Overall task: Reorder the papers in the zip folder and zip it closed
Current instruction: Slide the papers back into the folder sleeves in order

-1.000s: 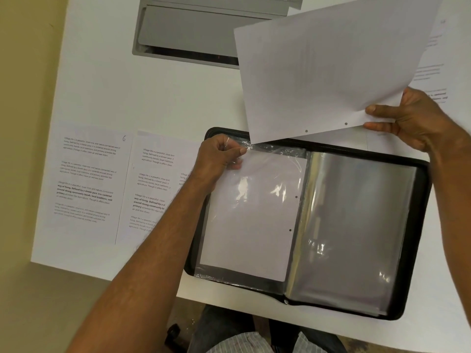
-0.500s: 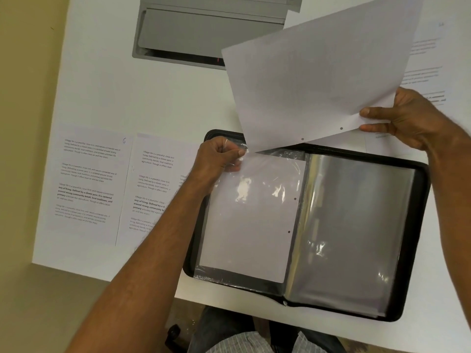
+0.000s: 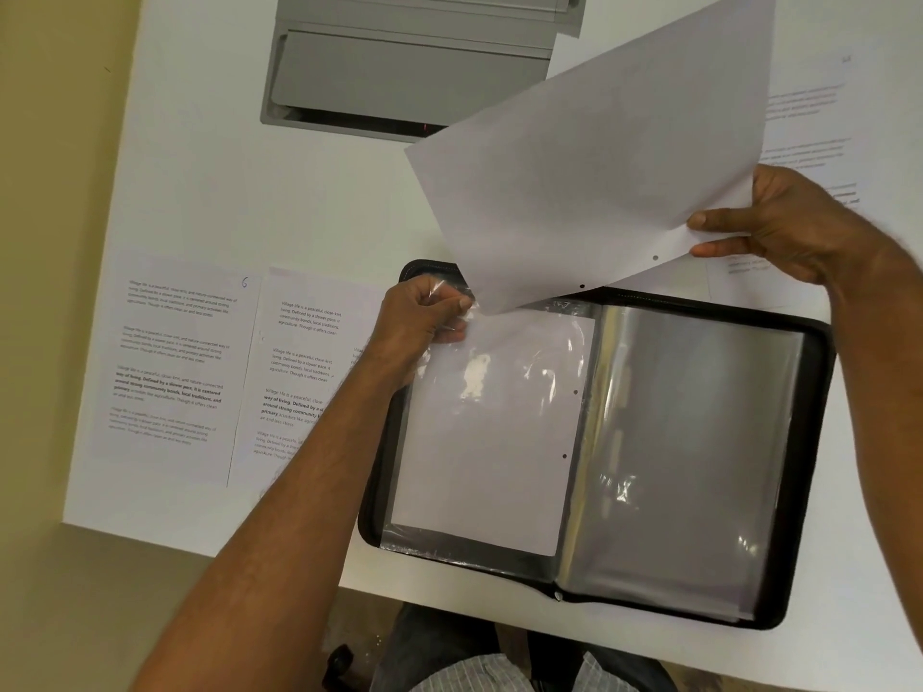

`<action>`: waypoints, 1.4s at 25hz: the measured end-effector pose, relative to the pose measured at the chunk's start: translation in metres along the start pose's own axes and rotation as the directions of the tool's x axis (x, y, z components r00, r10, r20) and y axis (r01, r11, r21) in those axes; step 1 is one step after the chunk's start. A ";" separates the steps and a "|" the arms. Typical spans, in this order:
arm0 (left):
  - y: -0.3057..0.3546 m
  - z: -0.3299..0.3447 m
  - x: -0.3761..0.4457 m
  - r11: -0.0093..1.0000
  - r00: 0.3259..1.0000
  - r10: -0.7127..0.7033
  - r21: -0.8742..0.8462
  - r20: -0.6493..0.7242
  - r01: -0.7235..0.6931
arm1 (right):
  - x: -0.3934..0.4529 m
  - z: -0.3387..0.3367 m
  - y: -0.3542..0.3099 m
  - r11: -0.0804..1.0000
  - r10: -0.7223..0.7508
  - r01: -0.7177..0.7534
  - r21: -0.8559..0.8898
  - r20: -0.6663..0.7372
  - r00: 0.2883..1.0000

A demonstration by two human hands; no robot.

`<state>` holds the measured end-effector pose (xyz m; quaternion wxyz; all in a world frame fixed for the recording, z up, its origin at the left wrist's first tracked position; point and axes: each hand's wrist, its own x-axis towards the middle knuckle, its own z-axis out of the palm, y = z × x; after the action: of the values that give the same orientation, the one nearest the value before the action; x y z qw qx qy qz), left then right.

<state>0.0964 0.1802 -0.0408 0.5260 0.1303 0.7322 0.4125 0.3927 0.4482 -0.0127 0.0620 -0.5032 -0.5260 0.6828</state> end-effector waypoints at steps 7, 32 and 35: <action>-0.001 -0.002 -0.002 1.000 1.000 0.011 -0.019 0.020 -0.010 | 0.001 0.010 -0.006 0.999 -0.012 0.014 -0.038 0.067 0.998; -0.004 0.006 -0.004 0.964 0.998 -0.067 -0.257 0.005 0.067 | 0.008 0.022 -0.019 0.998 -0.019 0.019 -0.052 -0.007 1.000; -0.005 0.009 -0.004 0.961 0.997 -0.071 -0.270 -0.014 0.065 | -0.003 0.057 -0.001 0.972 0.033 -0.016 0.235 -0.070 0.997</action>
<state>0.1072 0.1785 -0.0430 0.5442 0.0276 0.6796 0.4912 0.3506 0.4089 -0.0133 0.1319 -0.5238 -0.4328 0.7218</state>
